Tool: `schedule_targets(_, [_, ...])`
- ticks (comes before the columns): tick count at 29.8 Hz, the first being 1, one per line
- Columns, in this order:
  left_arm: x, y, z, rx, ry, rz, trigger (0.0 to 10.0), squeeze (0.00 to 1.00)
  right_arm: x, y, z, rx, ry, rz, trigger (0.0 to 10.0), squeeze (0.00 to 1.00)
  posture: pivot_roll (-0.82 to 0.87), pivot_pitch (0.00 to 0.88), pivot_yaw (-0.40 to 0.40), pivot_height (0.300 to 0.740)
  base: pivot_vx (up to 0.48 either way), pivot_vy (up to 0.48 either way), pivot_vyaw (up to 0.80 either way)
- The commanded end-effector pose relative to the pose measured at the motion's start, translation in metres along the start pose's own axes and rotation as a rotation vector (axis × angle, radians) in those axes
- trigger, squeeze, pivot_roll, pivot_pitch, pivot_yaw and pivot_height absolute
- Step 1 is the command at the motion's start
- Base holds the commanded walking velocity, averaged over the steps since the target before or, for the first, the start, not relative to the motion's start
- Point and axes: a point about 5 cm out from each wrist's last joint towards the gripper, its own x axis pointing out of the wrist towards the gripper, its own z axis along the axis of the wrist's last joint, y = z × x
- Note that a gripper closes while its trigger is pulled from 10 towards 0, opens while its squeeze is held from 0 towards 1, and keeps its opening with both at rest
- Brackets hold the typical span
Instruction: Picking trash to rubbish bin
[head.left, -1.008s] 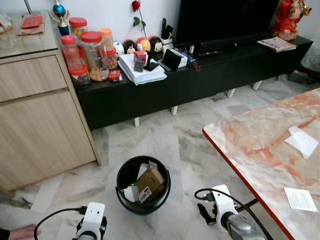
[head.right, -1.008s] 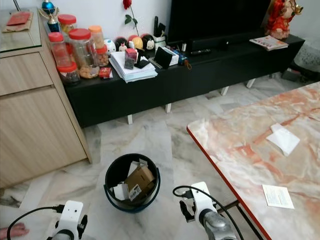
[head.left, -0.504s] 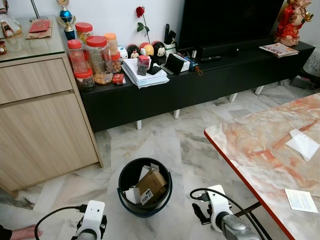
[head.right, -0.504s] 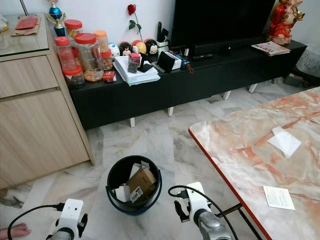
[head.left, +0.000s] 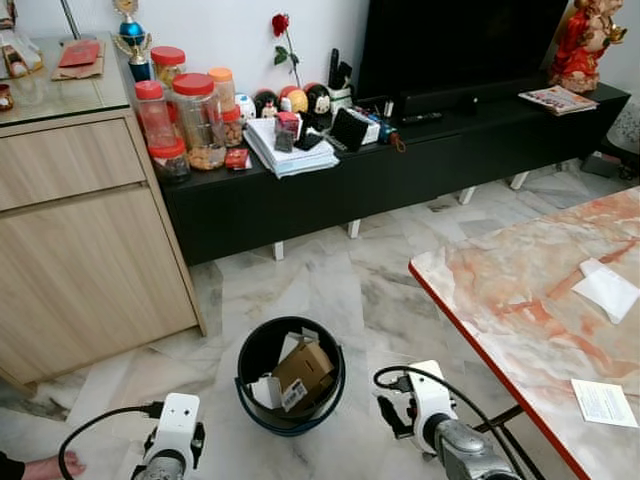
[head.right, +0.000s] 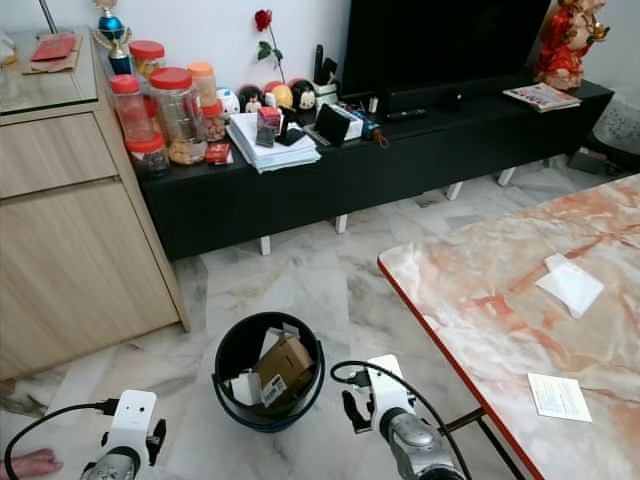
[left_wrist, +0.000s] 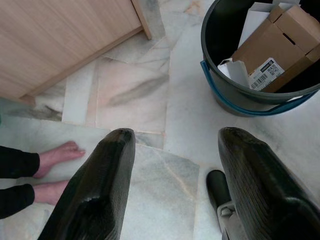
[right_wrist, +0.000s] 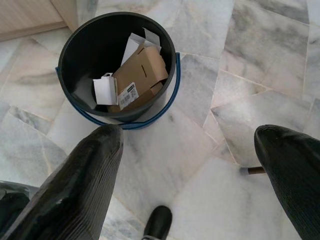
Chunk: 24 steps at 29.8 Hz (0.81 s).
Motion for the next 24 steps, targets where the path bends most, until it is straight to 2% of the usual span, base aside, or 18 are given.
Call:
schedule_targets(1, [-0.001,0.002,-0.004,-0.001,0.022,0.005,10.0,0.0,0.001,-0.001,0.004,0.012,-0.008,-0.01,10.0,0.0,-0.01,0.0,-0.044,0.74,0.0,0.0,0.0])
schedule_targets(4, [-0.001,0.003,-0.004,0.0,0.026,0.007,10.0,0.0,0.001,-0.001,0.004,0.014,-0.006,-0.01,10.0,0.0,0.0,0.0,-0.04,0.74,0.0,0.0,0.0])
schedule_targets(9, [-0.001,0.005,-0.006,-0.007,0.035,0.014,10.0,0.0,-0.001,-0.003,-0.006,-0.075,0.063,-0.027,10.0,0.0,0.0,0.0,-0.037,0.74,0.0,0.0,0.0])
schedule_targets(11, [-0.003,0.006,-0.011,-0.018,0.063,0.022,10.0,0.0,-0.003,-0.007,-0.013,-0.031,0.082,-0.046,10.0,0.0,0.0,0.0,-0.035,0.74,0.0,0.0,0.0])
schedule_targets(15, [-0.003,0.006,-0.013,-0.021,0.066,0.022,10.0,0.0,-0.003,-0.007,-0.013,-0.009,0.072,-0.044,10.0,0.0,0.0,0.0,-0.031,0.74,0.0,0.0,0.0])
schedule_targets(24, [-0.003,0.007,-0.011,-0.017,0.063,0.023,10.0,0.0,-0.002,-0.004,-0.011,-0.001,0.059,-0.042,10.0,0.0,0.0,0.0,-0.03,0.74,0.0,0.0,0.0])
